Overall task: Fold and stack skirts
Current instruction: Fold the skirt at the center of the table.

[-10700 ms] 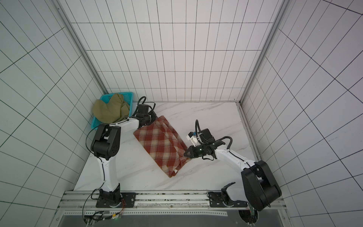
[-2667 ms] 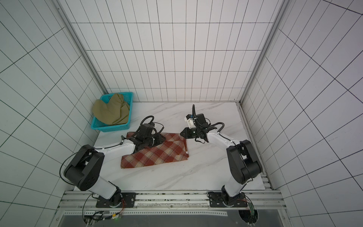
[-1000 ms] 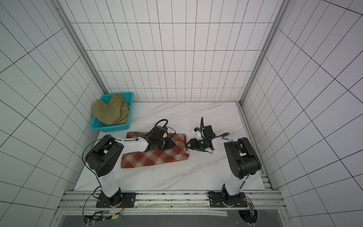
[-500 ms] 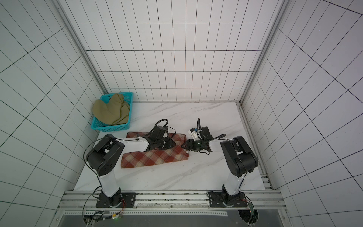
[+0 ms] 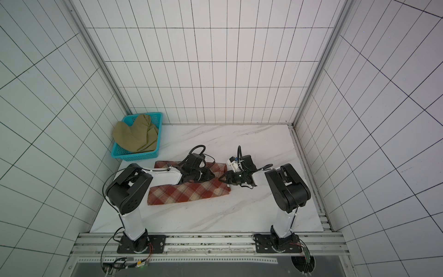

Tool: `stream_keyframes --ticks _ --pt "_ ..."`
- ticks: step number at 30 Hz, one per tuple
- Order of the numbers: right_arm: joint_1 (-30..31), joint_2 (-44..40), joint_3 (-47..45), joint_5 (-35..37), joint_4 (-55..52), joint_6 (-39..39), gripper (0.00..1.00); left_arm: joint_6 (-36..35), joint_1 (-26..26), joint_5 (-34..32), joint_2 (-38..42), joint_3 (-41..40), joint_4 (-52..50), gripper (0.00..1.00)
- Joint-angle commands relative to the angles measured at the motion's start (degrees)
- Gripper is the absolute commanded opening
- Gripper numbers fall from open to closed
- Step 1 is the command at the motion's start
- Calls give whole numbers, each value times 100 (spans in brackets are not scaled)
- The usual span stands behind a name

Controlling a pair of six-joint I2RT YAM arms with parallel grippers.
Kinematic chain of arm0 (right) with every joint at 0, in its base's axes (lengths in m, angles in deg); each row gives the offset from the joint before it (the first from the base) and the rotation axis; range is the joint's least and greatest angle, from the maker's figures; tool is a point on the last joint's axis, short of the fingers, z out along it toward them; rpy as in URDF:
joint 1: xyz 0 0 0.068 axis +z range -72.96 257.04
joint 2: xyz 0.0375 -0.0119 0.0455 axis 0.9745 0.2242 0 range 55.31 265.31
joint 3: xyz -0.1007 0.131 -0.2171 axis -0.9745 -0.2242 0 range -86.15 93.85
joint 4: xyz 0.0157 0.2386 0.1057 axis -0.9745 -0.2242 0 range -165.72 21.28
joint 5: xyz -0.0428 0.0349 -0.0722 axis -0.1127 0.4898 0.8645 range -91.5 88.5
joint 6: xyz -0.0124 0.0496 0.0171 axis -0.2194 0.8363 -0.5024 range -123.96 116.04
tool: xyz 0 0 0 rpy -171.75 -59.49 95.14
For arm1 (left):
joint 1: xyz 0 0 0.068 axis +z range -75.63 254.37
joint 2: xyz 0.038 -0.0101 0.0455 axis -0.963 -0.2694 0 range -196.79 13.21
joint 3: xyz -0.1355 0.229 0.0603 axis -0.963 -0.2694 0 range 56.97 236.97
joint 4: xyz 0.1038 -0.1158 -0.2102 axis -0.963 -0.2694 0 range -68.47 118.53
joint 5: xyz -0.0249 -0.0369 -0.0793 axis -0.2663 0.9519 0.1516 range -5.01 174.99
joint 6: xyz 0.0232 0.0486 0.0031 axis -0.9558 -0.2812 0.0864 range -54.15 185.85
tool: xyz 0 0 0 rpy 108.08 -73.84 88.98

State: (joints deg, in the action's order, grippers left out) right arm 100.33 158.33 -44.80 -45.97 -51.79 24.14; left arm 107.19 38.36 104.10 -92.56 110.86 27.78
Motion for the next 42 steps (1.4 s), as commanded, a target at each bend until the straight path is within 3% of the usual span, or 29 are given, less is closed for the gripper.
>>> stream_keyframes --ticks 1,5,12,15,19,20,25,32,42 --pt "104 164 -151 10 -179 56 41 -29 -33 -124 -207 16 -65 24" --pt "133 225 -96 8 -168 56 50 -21 -46 -140 -207 8 -70 24" --pt "221 394 37 -44 -111 114 46 -5 -69 -167 -224 16 -54 24" --pt "229 394 106 -33 -100 158 35 5 -79 -182 -214 0 -40 24" --pt "209 250 189 -27 -155 171 3 64 -72 -179 -76 -54 71 23" --pt "205 176 224 1 -241 135 0 76 -73 -165 -14 -47 75 23" --pt "63 -277 636 369 -1327 -335 0 100 78 -160 454 -26 72 23" --pt "-63 -455 1517 1334 -3409 -1334 0 124 685 167 1131 -437 90 23" --pt "-226 -590 2427 2461 -5023 -1785 0 -127 1410 345 2010 -1429 -147 23"
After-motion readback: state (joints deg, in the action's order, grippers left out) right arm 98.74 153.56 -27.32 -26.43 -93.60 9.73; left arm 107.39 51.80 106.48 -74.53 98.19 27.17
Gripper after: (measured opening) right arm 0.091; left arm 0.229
